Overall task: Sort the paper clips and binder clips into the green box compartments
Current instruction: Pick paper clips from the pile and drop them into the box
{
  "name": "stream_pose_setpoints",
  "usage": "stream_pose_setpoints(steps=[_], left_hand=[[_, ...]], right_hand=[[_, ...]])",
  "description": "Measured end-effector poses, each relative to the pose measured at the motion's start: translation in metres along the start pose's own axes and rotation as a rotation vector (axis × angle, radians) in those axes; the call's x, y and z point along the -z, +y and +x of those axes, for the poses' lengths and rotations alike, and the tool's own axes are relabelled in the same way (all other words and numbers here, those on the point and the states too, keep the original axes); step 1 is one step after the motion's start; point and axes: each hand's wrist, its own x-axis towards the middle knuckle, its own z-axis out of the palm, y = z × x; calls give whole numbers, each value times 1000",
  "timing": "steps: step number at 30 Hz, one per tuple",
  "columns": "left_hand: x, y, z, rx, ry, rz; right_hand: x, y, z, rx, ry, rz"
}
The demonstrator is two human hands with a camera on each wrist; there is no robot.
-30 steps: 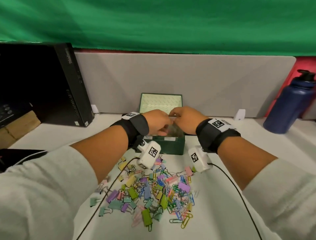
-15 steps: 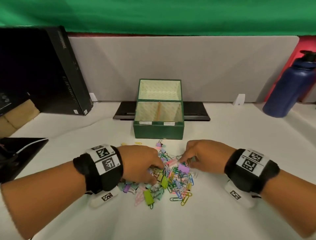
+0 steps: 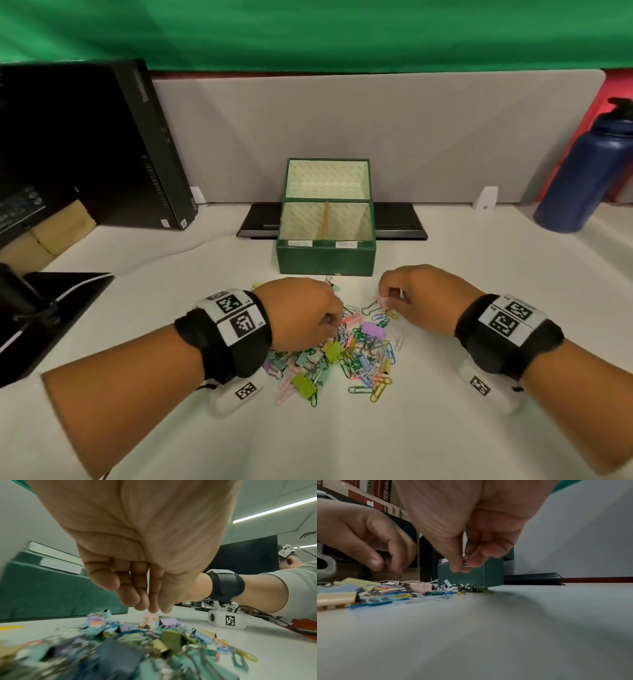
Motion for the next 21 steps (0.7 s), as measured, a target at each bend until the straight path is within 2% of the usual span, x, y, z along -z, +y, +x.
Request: stream_pose_setpoints(steps=[4, 9, 16, 21], left_hand=[[8, 26, 25, -33, 7, 13], [6, 39, 51, 37, -144, 202], [0, 26, 54, 78, -171, -42], [-4, 23, 54, 65, -186, -25]], right_hand=[[0, 0, 1, -49, 15, -38], [-2, -1, 1, -66, -134, -8], [0, -7, -9, 1, -216, -7], [0, -7, -7, 11, -216, -14]])
